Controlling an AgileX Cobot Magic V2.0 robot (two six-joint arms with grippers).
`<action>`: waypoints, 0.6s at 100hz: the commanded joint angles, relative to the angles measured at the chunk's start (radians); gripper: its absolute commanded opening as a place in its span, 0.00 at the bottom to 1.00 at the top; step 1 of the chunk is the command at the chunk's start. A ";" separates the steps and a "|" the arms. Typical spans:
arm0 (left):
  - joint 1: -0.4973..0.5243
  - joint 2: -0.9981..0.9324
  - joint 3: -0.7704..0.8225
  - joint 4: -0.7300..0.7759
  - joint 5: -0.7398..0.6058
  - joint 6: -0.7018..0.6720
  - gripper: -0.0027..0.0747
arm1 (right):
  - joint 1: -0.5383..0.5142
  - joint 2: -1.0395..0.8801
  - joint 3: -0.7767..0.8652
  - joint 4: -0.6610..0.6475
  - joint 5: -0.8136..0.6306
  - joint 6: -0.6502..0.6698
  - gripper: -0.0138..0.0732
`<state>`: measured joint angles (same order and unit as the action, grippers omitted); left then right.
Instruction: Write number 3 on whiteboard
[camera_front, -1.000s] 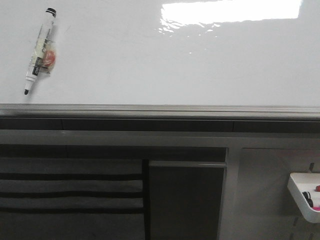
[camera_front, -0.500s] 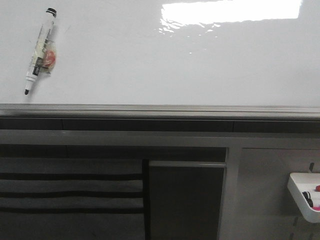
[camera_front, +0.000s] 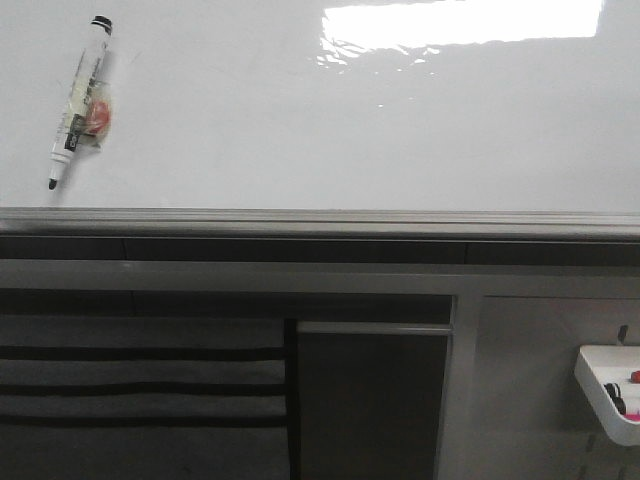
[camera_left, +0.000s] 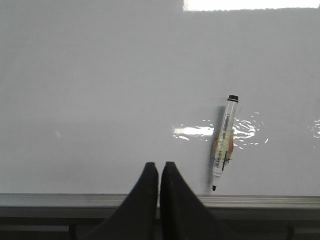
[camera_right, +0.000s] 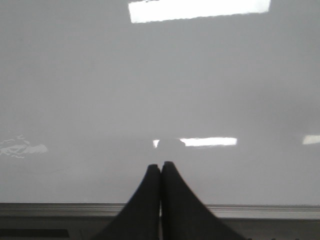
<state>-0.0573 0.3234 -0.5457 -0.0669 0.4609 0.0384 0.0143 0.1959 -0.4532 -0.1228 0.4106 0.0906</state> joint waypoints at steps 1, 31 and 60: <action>0.000 0.017 -0.035 -0.003 -0.077 -0.008 0.01 | -0.003 0.020 -0.037 -0.002 -0.089 -0.013 0.07; 0.000 0.019 -0.030 -0.003 -0.077 -0.010 0.02 | -0.003 0.020 -0.037 -0.002 -0.091 -0.013 0.07; 0.002 0.019 -0.023 0.009 -0.111 -0.010 0.74 | -0.003 0.020 -0.037 -0.002 -0.097 0.003 0.71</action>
<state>-0.0573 0.3273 -0.5416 -0.0573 0.4486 0.0384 0.0143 0.1959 -0.4532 -0.1228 0.4020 0.0944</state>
